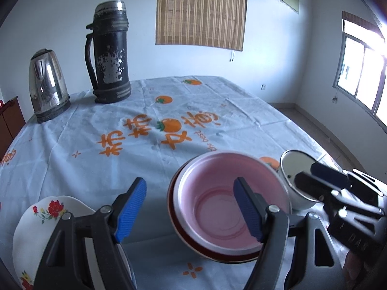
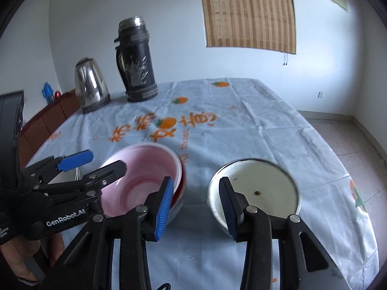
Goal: Organize plates and bowls
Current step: 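Withdraw both tools from the nested bowls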
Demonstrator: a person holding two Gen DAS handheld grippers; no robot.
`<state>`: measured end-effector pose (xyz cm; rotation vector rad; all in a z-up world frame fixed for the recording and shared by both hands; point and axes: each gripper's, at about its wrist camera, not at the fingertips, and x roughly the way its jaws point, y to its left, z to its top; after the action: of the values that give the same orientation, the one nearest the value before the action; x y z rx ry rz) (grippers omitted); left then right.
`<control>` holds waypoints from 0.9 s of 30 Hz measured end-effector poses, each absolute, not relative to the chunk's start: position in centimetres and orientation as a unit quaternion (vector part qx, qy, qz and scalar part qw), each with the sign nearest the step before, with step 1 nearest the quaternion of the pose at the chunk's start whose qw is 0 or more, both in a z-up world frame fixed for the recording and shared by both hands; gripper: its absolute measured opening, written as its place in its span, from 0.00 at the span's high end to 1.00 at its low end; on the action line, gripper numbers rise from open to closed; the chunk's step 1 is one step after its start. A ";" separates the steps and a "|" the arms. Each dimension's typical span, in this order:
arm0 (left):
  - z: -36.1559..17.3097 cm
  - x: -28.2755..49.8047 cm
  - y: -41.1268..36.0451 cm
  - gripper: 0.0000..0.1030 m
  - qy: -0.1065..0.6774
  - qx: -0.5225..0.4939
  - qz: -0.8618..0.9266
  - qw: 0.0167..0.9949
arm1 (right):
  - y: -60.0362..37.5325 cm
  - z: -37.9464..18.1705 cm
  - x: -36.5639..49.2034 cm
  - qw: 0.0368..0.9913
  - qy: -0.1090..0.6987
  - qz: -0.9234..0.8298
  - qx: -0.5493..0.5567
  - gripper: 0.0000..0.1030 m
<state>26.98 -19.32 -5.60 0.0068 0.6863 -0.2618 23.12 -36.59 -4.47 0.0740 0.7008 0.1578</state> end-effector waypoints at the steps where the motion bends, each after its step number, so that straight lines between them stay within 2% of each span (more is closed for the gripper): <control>1: -5.5 26.9 -19.4 0.27 0.335 0.002 -0.127 0.934 | -37.1 -4.3 23.0 0.938 0.338 0.072 0.038 0.60; 15: -4.0 25.0 -26.7 0.27 0.328 0.051 -0.184 0.925 | -44.9 -6.1 24.1 0.932 0.357 -0.019 0.068 0.60; 19: -4.3 25.1 -28.2 0.27 0.329 0.060 -0.191 0.923 | -45.5 -6.8 24.5 0.928 0.366 -0.014 0.077 0.68; 22: -4.5 25.2 -28.7 0.27 0.331 0.062 -0.191 0.922 | -45.5 -7.4 24.8 0.924 0.374 -0.006 0.079 0.69; 24: -4.6 25.2 -29.0 0.27 0.332 0.062 -0.193 0.921 | -45.5 -7.8 24.9 0.922 0.378 -0.001 0.082 0.76; 27: -4.8 25.2 -29.3 0.28 0.334 0.063 -0.196 0.920 | -45.7 -8.3 25.1 0.920 0.381 0.004 0.086 0.80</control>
<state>25.21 -29.29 -4.82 0.1292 0.6865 -0.4023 25.12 -45.71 -8.29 0.1760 0.7837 0.0089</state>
